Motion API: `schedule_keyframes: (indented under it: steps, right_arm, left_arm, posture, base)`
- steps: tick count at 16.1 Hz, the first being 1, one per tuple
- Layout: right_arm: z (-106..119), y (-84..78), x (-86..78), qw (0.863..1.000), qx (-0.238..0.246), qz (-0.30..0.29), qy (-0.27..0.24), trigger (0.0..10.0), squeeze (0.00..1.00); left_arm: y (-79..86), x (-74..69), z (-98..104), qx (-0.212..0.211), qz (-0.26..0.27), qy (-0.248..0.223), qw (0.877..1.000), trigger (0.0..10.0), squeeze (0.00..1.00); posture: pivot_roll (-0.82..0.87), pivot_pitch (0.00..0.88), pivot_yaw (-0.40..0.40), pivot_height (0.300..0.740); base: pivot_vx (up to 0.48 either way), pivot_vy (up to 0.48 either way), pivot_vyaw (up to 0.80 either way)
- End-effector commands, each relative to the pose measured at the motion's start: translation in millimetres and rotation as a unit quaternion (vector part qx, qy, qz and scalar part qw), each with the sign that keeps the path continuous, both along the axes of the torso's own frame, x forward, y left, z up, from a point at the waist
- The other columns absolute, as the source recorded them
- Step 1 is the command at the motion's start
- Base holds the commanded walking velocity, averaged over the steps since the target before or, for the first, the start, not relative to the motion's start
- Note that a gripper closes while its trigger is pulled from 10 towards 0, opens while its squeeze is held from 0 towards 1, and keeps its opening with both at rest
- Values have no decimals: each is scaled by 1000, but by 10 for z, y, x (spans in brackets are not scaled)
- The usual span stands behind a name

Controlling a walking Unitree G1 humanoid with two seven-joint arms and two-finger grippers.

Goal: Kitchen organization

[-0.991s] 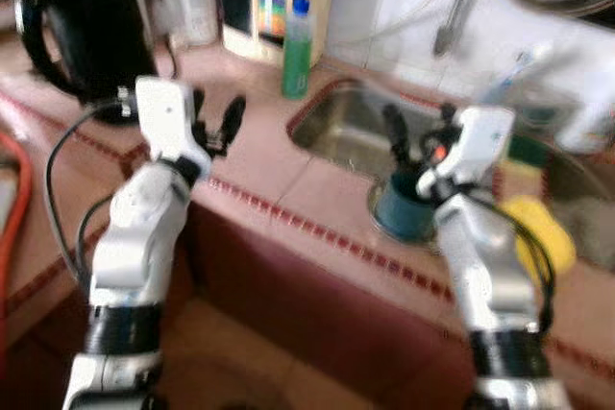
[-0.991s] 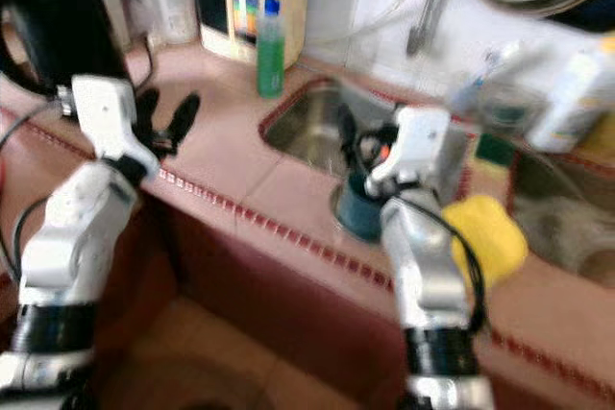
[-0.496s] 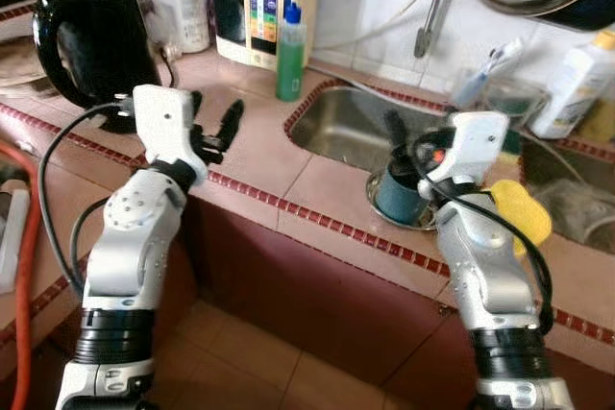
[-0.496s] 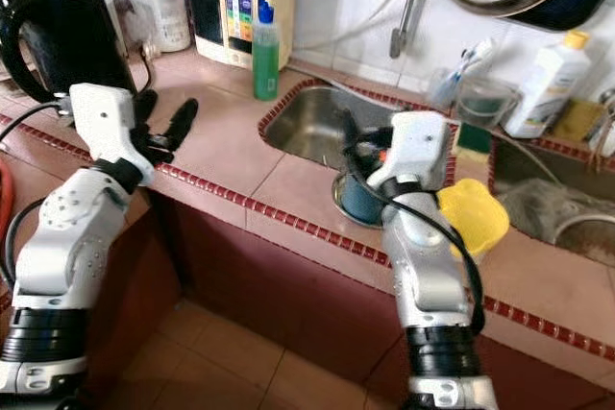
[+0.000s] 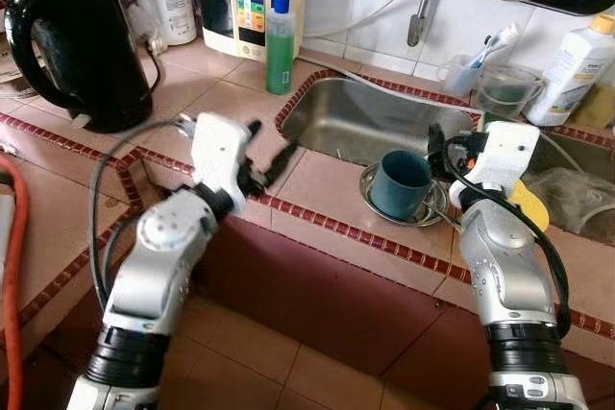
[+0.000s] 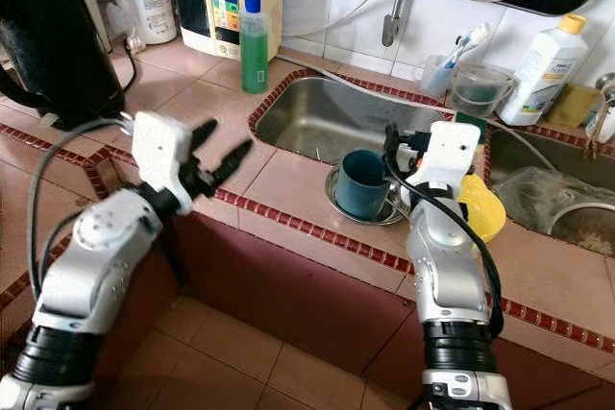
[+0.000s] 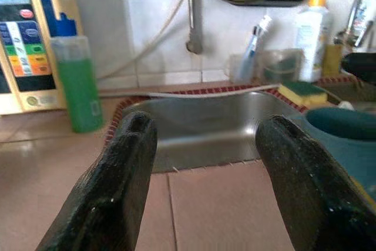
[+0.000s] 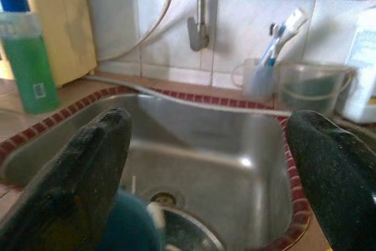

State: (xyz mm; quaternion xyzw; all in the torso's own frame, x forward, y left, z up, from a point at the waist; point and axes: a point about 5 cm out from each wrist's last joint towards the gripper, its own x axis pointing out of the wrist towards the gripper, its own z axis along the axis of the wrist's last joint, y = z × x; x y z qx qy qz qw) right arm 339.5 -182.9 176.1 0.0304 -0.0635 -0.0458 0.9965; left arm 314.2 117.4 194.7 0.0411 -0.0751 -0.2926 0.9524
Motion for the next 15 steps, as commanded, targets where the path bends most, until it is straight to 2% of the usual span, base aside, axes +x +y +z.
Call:
schedule_keyframes:
  steps: [1,4,6,12,15]
  right_arm:
    - [16,1,14,1000,4,3,6,10000,0]
    - [-102,-8,29,998,-2,27,55,10000,0]
    - [-147,-51,26,997,3,22,73,10000,0]
    - [-216,-50,15,994,14,37,105,10000,0]
    - [-237,-20,6,992,11,57,114,10000,0]
  left_arm:
    - [-60,-43,46,9,-20,-9,1000,10000,0]
    - [-155,-98,-32,32,-51,15,998,10000,0]
    - [-221,-131,-48,39,-66,21,997,10000,0]
    - [-351,-297,-109,71,-119,25,990,10000,0]
    - [-367,-329,-135,81,-122,29,989,10000,0]
  posture:
    - [-24,0,-70,740]
    - [-30,0,-71,740]
    - [-31,0,-74,740]
    - [-28,0,-85,740]
    - [-27,0,-88,740]
  base:
    - [0,0,0]
    - [0,0,0]
    - [0,0,0]
    - [0,0,0]
    - [0,0,0]
